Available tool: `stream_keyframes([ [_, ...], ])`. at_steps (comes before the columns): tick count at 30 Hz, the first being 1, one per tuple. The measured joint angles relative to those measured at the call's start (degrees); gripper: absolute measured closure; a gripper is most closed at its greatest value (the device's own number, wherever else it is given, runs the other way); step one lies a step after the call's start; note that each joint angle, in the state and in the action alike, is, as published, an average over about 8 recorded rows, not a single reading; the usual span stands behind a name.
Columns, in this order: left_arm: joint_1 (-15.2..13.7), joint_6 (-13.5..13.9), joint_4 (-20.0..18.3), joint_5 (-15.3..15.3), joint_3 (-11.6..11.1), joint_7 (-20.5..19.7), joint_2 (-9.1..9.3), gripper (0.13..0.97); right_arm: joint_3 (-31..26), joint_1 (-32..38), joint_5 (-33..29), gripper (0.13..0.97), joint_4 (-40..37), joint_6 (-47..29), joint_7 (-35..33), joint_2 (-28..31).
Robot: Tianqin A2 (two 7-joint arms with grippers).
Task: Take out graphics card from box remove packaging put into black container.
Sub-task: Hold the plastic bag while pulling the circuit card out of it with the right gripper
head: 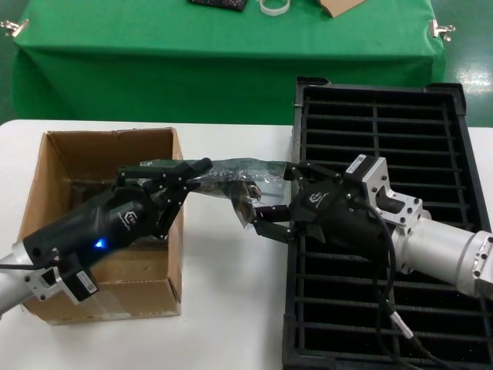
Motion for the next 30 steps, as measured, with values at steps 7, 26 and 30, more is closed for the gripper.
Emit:
stream_keyframes([
  [7, 0.14, 0.00, -0.17, -1.78, 1.92, -0.23, -0.18, 0.958, -0.28, -0.01, -0.23, 0.586, 0.13, 0.34, 0.10, -0.11],
  [26, 0.37, 0.00, 0.01, -3.54, 3.68, 0.88, 0.48, 0.958, -0.95, 0.09, -1.38, 0.829, 0.57, 0.79, 1.51, -0.34],
  [30, 0.01, 0.00, 1.03, -2.35, 2.86, 2.76, 0.93, 0.958, -0.99, -0.28, -2.09, 0.847, 1.32, 1.06, 2.35, -0.18],
])
